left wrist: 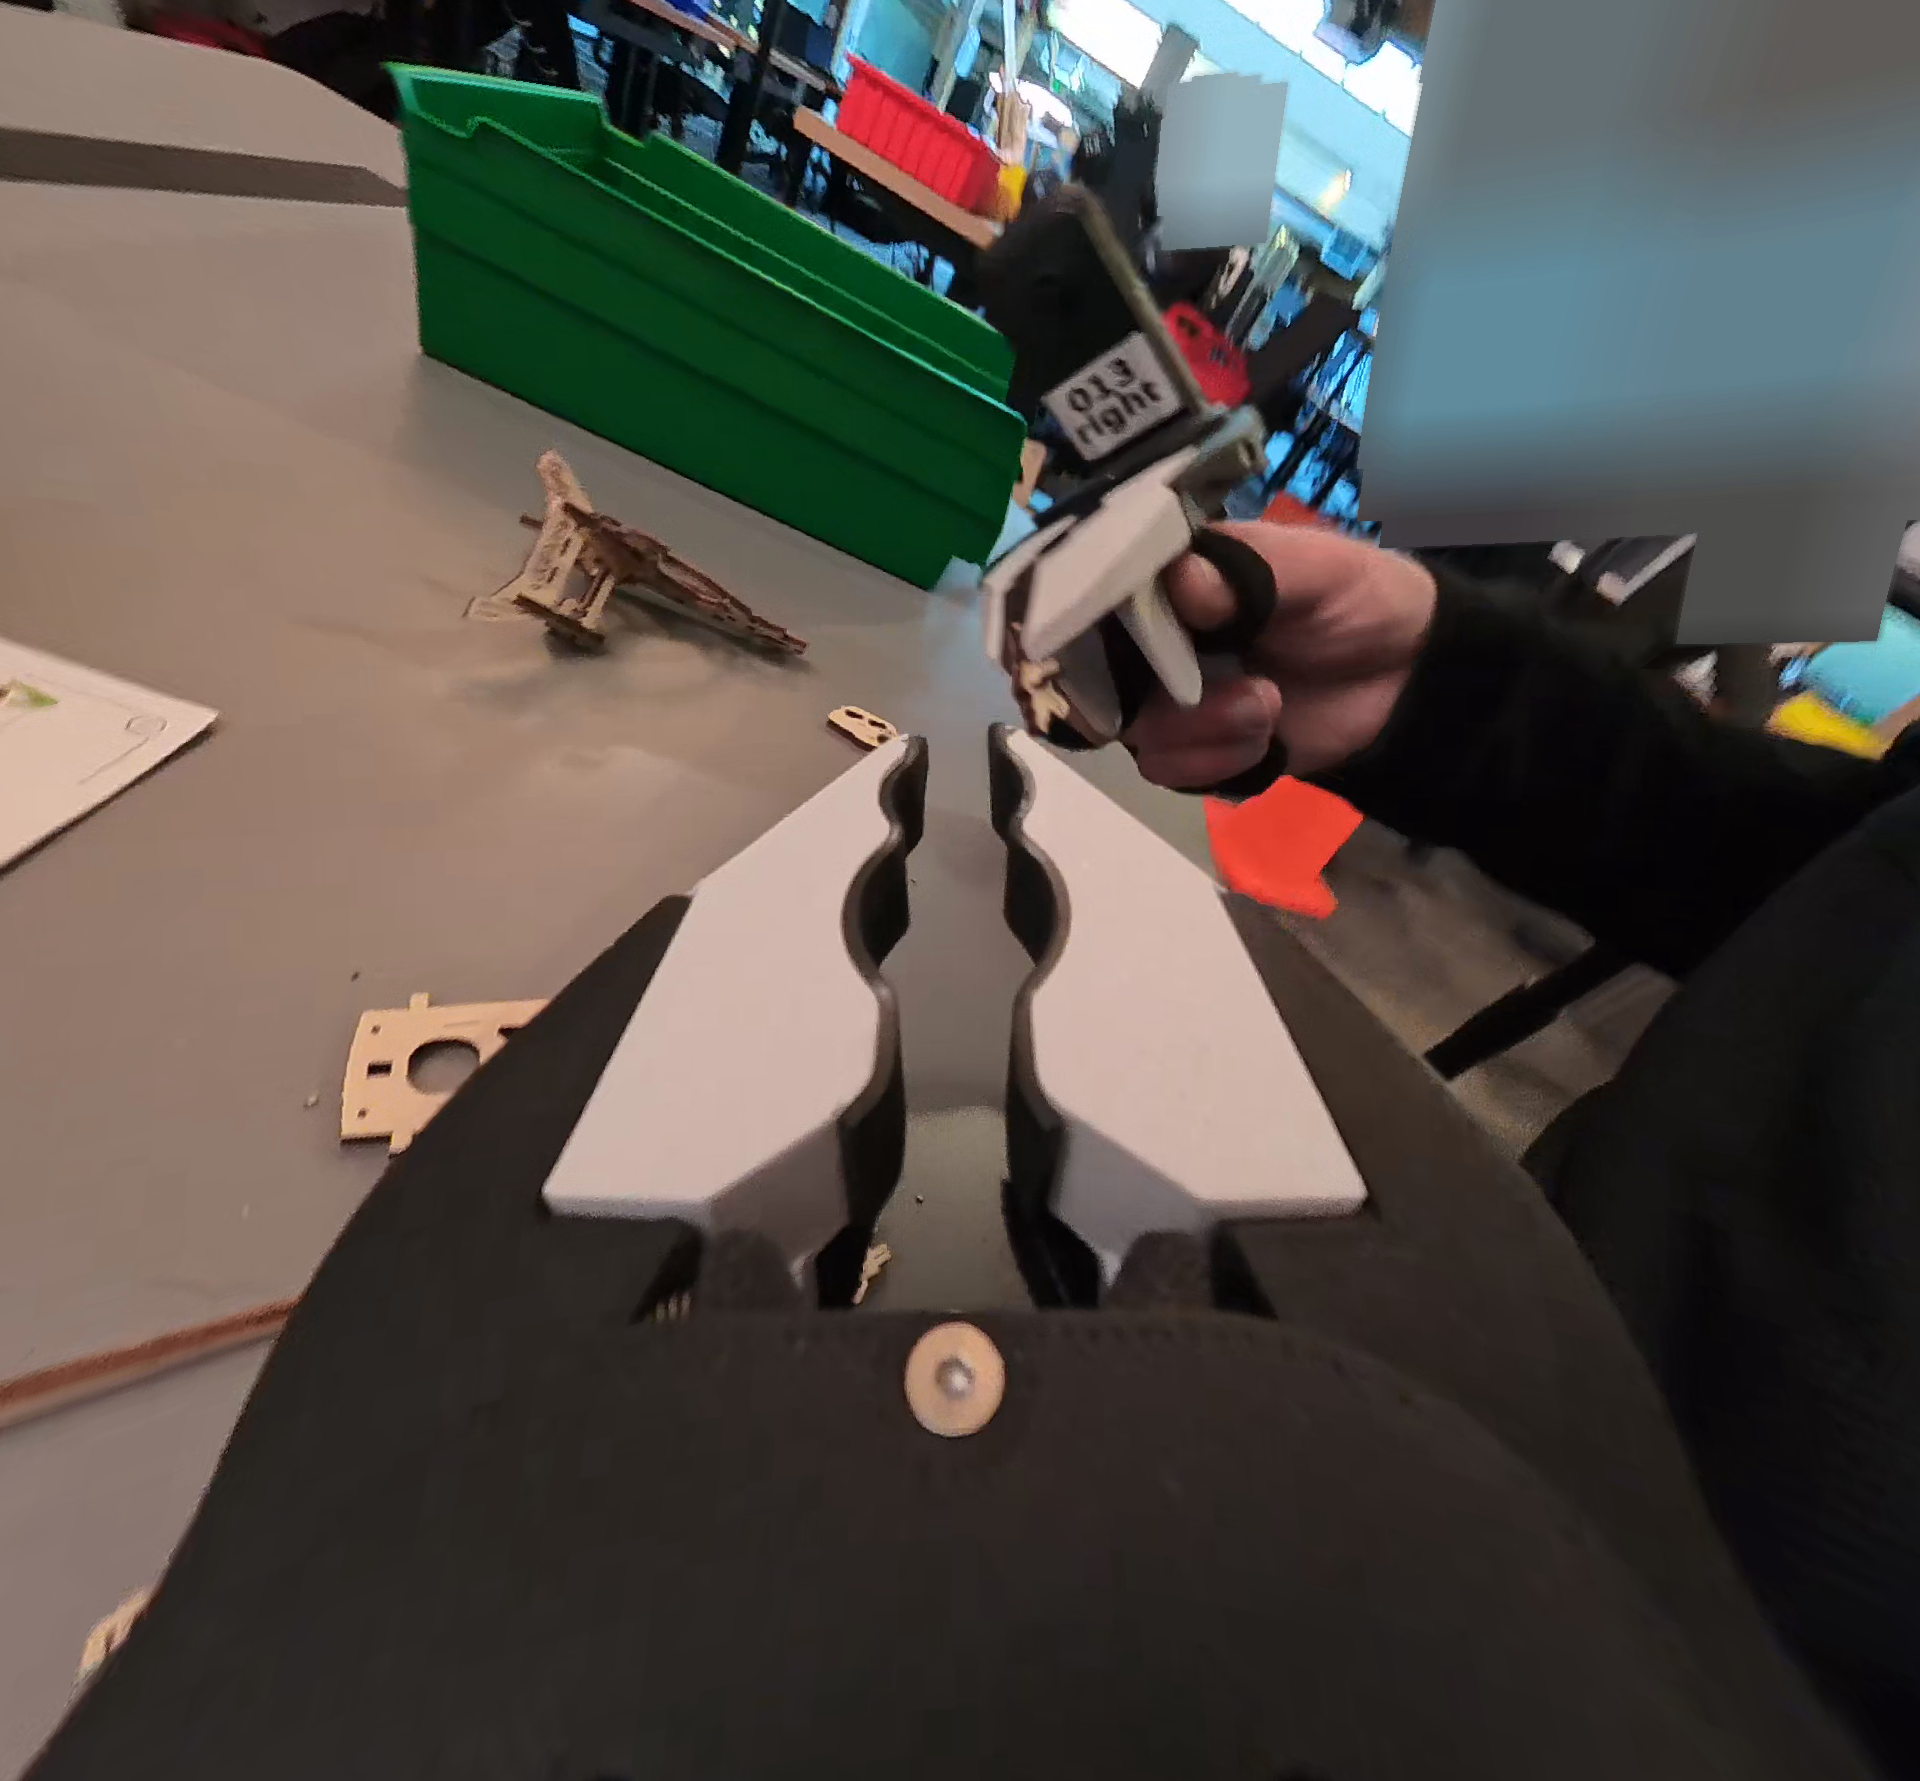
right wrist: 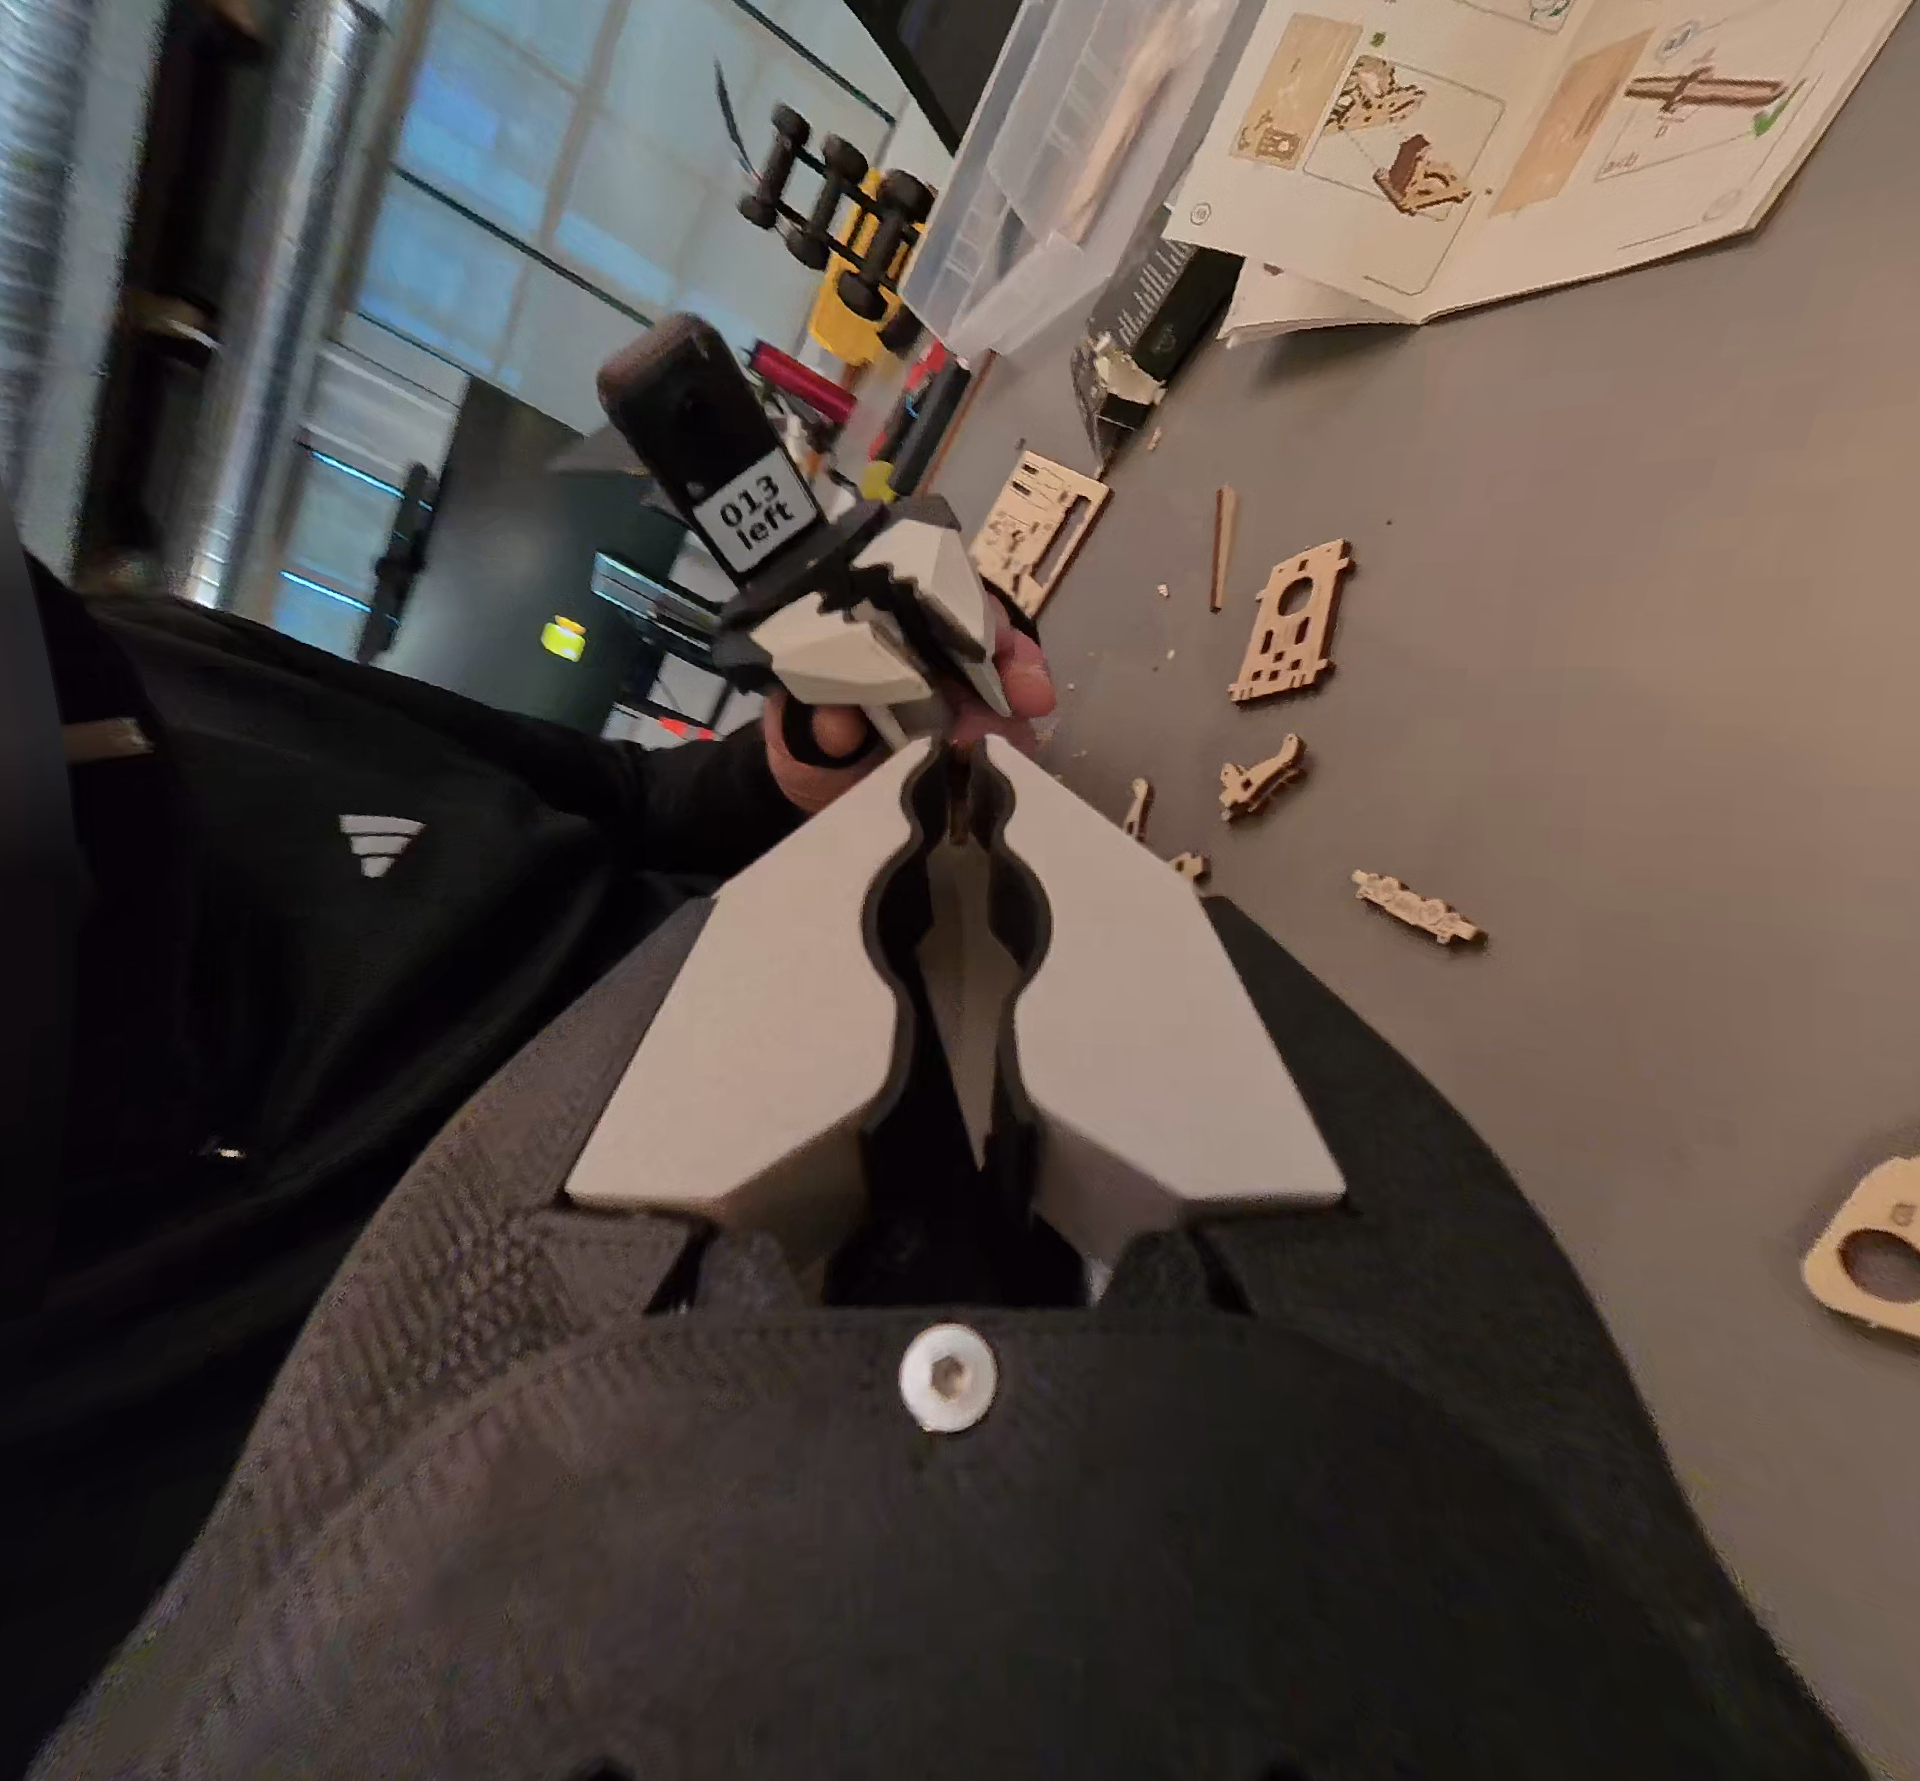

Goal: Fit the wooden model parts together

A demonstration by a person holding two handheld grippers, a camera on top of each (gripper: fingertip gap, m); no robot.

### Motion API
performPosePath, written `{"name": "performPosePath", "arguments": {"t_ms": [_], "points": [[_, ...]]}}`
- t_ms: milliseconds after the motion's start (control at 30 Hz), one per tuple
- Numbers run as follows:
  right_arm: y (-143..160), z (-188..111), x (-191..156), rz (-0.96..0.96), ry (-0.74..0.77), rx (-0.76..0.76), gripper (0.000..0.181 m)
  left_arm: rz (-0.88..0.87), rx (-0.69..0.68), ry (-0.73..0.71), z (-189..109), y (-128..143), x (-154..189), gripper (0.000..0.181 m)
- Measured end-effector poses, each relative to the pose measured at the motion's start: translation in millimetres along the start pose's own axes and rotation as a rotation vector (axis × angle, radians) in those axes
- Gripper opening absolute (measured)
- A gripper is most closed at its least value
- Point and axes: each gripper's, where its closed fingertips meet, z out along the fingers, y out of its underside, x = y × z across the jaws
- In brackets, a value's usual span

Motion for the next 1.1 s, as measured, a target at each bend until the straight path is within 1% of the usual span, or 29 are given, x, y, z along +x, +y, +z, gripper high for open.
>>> {"name": "performPosePath", "arguments": {"t_ms": [167,333,400,500,567,600,667,733,767,833,867,933,967,1000,1100], "points": [[-4,-7,2,0.107,-0.071,0.056,0.002,0.202,-0.081,-0.048,14,10,11,0.014],[-5,-7,1,0.145,-0.095,0.071,0.001,0.567,-0.172,-0.211,26,16,10,0.016],[-5,-6,0,0.152,-0.105,0.072,0.001,0.663,-0.188,-0.257,29,14,10,0.013],[-4,-4,-1,0.160,-0.111,0.069,0.001,0.738,-0.188,-0.276,32,12,14,0.008],[-4,-4,-1,0.163,-0.115,0.073,0.001,0.748,-0.185,-0.284,32,11,15,0.007],[-5,-4,-2,0.164,-0.115,0.074,0.001,0.744,-0.177,-0.289,31,9,15,0.003],[-5,-4,-3,0.156,-0.114,0.078,0.001,0.704,-0.166,-0.277,31,6,16,0.003],[-7,-3,-3,0.135,-0.098,0.084,0.003,0.610,-0.124,-0.249,29,1,17,0.003],[-10,-4,-5,0.127,-0.103,0.095,0.010,0.522,-0.096,-0.214,28,-3,18,0.003],[-17,-8,-9,0.106,-0.125,0.135,0.014,0.298,-0.005,-0.102,25,-13,23,0.003],[-20,-9,-10,0.091,-0.129,0.146,0.015,0.174,0.050,-0.031,22,-20,25,0.002],[-23,-11,-15,0.058,-0.146,0.163,0.016,-0.082,0.116,0.111,19,-28,27,0.003],[-24,-10,-19,0.042,-0.158,0.165,0.016,-0.185,0.166,0.192,15,-34,29,0.002],[-25,-9,-23,0.020,-0.168,0.165,0.016,-0.257,0.201,0.251,13,-38,31,0.002],[-28,-5,-37,-0.042,-0.209,0.182,0.015,-0.377,0.231,0.398,9,-44,43,0.002]]}}
